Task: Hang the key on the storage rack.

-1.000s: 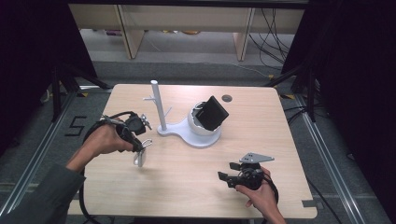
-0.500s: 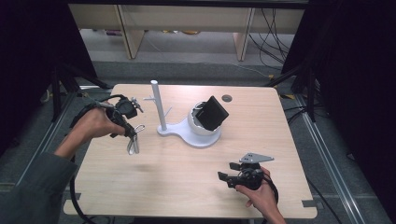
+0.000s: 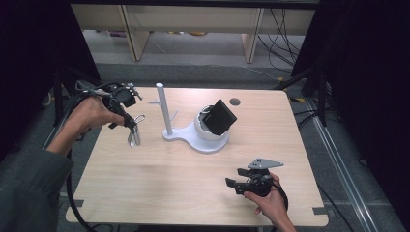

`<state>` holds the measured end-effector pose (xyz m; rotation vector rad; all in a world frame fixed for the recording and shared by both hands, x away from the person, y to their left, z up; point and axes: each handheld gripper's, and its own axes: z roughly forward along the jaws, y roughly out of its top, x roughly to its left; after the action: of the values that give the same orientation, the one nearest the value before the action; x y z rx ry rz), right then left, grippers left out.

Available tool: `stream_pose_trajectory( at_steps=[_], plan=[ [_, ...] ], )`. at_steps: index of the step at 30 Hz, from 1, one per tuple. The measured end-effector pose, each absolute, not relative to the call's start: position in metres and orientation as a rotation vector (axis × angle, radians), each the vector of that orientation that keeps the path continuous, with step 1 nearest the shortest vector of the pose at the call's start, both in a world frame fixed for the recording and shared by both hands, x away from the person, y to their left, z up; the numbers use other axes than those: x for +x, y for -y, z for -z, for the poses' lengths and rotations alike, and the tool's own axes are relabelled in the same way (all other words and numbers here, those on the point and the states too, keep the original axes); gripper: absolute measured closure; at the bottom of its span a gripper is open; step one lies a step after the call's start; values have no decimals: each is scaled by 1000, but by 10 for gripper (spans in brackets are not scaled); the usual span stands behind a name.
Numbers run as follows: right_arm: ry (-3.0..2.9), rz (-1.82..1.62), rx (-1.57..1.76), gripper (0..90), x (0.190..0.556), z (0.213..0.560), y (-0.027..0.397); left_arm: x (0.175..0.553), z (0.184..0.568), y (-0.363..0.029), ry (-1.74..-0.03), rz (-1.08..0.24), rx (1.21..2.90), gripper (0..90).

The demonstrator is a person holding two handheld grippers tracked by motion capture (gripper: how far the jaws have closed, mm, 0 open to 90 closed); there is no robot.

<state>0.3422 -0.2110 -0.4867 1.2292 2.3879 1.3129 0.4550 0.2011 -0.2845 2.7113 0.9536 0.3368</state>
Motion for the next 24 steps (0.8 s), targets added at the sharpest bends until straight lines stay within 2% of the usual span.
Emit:
stream_pose_trajectory(
  at_steps=[24],
  plan=[
    [-2387, -1331, 1225, 340, 343, 486, 211, 490, 269, -183, -1033, -374, 2678, 753]
  ],
)
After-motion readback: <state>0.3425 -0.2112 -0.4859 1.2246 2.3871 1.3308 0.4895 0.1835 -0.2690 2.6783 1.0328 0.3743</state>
